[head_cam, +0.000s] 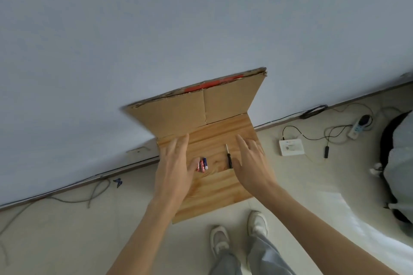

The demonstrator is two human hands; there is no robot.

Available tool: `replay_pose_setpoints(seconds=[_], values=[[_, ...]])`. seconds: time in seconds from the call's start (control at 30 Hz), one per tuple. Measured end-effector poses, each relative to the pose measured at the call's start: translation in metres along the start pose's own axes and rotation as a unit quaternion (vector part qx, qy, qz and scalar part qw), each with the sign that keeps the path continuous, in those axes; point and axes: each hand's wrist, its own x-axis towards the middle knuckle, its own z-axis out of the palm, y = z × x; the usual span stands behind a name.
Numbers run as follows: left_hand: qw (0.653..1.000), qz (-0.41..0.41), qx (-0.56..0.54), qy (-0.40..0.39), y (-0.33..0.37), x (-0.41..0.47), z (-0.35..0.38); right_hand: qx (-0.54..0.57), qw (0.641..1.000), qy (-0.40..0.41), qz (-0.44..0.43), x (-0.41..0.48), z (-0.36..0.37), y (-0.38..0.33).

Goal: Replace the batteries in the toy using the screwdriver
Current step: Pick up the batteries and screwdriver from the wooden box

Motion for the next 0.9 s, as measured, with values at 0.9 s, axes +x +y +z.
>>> replay_pose_setpoints(seconds=[0.9], values=[[0.978,-0.177,-0.105,0.024,-0.051,0.052,0.218,0.012,0.997,-0.008,0.071,0.09,0.172,0.089]])
